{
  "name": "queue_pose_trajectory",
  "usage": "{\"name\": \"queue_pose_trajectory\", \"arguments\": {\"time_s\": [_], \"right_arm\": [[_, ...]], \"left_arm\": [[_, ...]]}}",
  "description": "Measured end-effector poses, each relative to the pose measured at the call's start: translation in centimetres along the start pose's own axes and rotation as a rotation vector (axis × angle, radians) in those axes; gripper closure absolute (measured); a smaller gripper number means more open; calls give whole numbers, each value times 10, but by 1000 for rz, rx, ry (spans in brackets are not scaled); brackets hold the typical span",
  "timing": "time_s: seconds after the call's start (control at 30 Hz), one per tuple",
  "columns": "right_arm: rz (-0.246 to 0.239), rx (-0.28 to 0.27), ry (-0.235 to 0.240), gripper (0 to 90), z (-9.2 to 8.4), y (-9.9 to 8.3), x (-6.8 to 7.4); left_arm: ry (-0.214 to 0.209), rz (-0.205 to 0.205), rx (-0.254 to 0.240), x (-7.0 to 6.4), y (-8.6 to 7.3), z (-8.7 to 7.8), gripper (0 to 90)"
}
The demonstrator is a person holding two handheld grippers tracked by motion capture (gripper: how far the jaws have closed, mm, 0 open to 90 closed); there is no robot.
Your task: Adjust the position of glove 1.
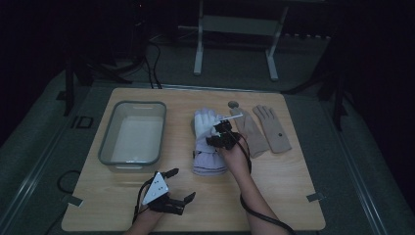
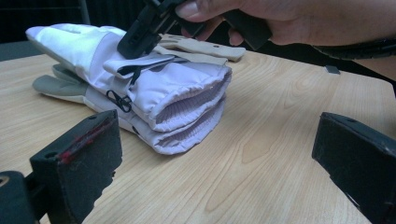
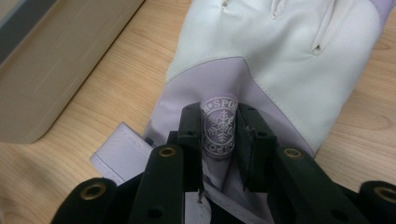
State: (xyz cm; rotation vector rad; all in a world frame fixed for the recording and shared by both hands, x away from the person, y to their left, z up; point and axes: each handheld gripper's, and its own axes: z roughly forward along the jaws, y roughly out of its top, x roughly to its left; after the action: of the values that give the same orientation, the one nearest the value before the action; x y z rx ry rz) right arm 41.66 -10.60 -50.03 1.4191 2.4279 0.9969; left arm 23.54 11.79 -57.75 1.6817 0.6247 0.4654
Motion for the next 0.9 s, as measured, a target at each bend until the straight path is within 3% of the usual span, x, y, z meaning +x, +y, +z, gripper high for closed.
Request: {"name": "queue_pose_trajectory", "arguments": {"time_s": [0.3,0.53,0.7,0.8,0.83,0.9], "right_arm": [[-22,46,-14,706,16,-3,-1],[-33,36,-3,662,17,-5,-2],[-26,-16,48,524,5,-4,-8],[-37,-33,44,364,-2,-3,-9],[-37,-33,44,364,-2,-3,-9],[-37,-54,67,257,-7,-4,-12]], "left_arm": [[-1,1,1,0,0,0,19],[0,3,1,0,0,0,19],[1,-7,3,1,0,0,19],[1,-5,3,0,0,0,19],[4,-4,4,0,0,0,19],[7,-7,5,0,0,0,19]]}}
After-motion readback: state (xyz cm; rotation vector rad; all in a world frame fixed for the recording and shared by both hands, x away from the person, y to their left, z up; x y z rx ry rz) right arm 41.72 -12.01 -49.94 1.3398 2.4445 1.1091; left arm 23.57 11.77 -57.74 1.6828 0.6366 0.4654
